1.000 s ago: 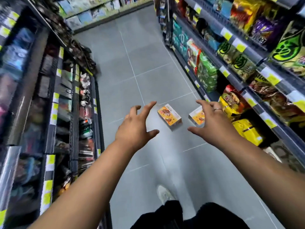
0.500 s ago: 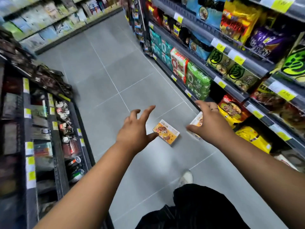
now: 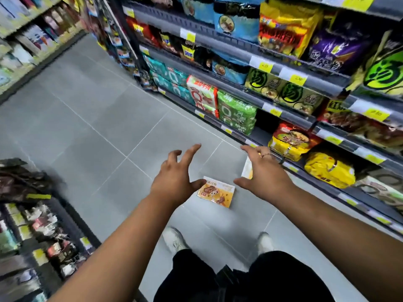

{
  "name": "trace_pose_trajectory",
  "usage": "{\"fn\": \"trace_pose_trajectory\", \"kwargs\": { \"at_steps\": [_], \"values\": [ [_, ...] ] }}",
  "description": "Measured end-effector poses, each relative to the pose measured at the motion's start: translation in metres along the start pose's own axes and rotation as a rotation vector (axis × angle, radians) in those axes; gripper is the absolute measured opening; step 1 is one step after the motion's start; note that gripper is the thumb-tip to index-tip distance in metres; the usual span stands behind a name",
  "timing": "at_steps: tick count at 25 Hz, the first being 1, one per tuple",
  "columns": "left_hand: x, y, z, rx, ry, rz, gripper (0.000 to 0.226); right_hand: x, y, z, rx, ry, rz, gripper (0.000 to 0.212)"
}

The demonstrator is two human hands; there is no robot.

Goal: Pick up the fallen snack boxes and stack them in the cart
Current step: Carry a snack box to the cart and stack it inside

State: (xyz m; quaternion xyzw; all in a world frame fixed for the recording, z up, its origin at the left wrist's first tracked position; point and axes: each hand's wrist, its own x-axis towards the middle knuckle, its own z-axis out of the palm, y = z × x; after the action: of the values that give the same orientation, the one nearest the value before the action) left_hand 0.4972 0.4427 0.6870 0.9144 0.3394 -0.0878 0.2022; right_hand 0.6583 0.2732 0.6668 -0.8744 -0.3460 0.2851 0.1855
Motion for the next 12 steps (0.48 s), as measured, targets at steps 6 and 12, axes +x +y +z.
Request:
{"fn": "trace_pose_trajectory", "kwargs": {
  "at_steps": [6, 12],
  "values": [
    [0.078, -0.062, -0.001, 0.216, -0.196, 0.29, 0.092, 0.027, -0.018, 0.054, -0.007, 0.085, 0.295, 0.095],
    [0.151, -0.11, 0.073, 0.186, -0.246, 0.303, 0.099, 0.075, -0.002, 0.142, 0.053, 0.08, 0.412, 0.094]
  ]
}}
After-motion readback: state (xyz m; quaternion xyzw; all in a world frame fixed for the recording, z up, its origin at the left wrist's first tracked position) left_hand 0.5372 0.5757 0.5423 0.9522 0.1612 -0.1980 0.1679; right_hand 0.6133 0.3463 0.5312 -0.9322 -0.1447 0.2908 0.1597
